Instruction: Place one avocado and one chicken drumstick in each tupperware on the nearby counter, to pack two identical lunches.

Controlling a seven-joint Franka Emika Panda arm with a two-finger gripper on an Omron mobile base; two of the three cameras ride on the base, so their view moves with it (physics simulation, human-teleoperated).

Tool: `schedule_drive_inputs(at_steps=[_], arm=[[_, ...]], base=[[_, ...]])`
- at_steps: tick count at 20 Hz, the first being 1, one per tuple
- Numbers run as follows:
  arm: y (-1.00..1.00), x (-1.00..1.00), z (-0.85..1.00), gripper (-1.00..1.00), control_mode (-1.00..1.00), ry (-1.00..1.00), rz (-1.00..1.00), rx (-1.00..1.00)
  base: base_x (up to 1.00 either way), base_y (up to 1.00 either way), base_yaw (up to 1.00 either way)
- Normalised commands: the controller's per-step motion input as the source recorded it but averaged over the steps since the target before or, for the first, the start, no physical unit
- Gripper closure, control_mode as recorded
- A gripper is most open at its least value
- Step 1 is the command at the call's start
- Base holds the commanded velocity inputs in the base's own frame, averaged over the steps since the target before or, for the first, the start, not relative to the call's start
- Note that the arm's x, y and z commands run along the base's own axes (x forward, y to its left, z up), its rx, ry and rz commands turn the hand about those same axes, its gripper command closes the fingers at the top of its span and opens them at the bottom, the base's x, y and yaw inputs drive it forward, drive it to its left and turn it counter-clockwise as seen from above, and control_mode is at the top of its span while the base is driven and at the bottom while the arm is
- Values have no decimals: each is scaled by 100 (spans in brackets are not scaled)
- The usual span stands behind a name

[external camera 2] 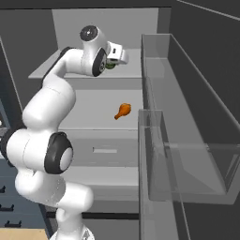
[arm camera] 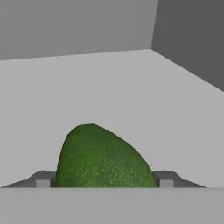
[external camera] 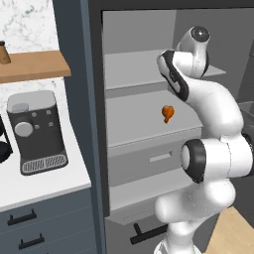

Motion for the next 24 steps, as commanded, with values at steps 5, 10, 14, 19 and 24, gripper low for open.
schedule_drive_inputs(at_steps=[5,10,14,19,24], arm=[[30,-100,0,100,-100,-6,0,0],[12,-100,0,100,-100,5,0,0],[14,-100,-4,100,-100,10,3,0],[8,-100,-30,100,-100,11,9,3],[17,-100,-36,100,-100,22,14,-1]], base=[[0,0,0],[0,0,0],[0,0,0],[0,0,0],[0,0,0]])
